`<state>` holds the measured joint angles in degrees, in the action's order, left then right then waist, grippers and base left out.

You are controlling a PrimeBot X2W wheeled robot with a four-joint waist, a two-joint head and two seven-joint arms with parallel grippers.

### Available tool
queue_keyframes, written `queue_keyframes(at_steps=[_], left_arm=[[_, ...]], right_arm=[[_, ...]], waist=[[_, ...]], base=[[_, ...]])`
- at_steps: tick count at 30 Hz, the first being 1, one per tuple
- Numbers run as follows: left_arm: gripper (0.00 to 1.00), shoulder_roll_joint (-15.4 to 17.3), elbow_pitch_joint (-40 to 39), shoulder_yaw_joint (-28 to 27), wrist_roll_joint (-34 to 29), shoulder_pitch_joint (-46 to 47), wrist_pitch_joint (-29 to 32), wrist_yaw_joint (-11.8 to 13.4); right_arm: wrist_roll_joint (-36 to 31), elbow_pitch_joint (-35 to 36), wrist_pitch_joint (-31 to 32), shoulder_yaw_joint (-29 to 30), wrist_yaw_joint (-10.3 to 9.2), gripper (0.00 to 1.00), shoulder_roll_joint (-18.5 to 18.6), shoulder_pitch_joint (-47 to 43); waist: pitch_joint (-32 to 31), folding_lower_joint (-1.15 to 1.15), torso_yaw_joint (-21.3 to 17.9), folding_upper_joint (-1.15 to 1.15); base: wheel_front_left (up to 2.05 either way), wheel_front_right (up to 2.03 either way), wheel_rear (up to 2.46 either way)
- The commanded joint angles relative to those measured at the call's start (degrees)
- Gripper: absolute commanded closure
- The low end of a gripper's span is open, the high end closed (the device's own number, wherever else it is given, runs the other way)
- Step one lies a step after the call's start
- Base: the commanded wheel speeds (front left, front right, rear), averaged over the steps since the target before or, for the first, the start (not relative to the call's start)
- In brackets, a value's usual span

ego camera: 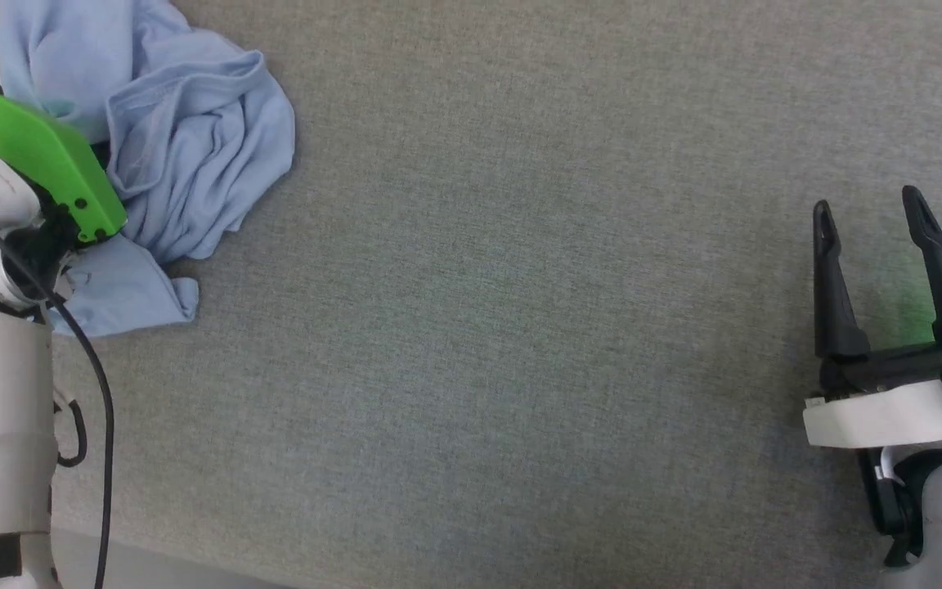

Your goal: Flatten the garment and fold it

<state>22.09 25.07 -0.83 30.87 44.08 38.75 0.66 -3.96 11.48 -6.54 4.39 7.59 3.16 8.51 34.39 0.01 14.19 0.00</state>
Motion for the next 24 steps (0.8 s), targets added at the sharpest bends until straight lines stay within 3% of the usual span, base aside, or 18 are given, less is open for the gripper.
queue_keyframes(at_steps=[1, 7, 14, 18, 24], left_arm=[[1.0, -0.1, 0.4, 0.4, 0.5, -0.6, -1.1, -1.1], [1.0, 3.8, -2.2, -0.9, 0.4, 2.8, -5.5, -4.1], [1.0, 6.7, -9.4, -1.5, 0.7, 8.6, -5.9, -5.1], [1.0, 5.9, -14.2, -0.3, 1.1, 12.5, -4.0, -4.6], [1.0, 1.9, -20.6, 2.9, 1.2, 18.0, -0.7, -1.9]], right_arm=[[0.3, -0.5, -0.6, 0.2, -0.1, 0.0, 0.0, 0.6], [1.5, -3.4, -2.2, 0.2, -0.1, 0.0, -0.2, -0.8], [4.9, -6.8, -4.1, 2.1, -0.1, 0.0, -0.3, -3.3], [6.5, -8.3, -5.1, 3.9, -0.1, 0.0, -0.3, -4.6], [8.2, -9.9, -6.2, 5.9, -0.1, 0.0, -0.3, -5.7]], waist=[[-2.7, -0.01, 0.1, 0.0], [-9.5, -0.01, -0.6, 0.0], [-17.5, -0.01, -2.2, 0.0], [-21.1, -0.01, -3.3, 0.0], [-25.2, -0.01, -5.7, 0.0]], base=[[0.0, 0.0, 0.0], [0.0, 0.0, 0.0], [0.0, 0.0, 0.0], [0.0, 0.0, 0.0], [0.0, 0.0, 0.0]])
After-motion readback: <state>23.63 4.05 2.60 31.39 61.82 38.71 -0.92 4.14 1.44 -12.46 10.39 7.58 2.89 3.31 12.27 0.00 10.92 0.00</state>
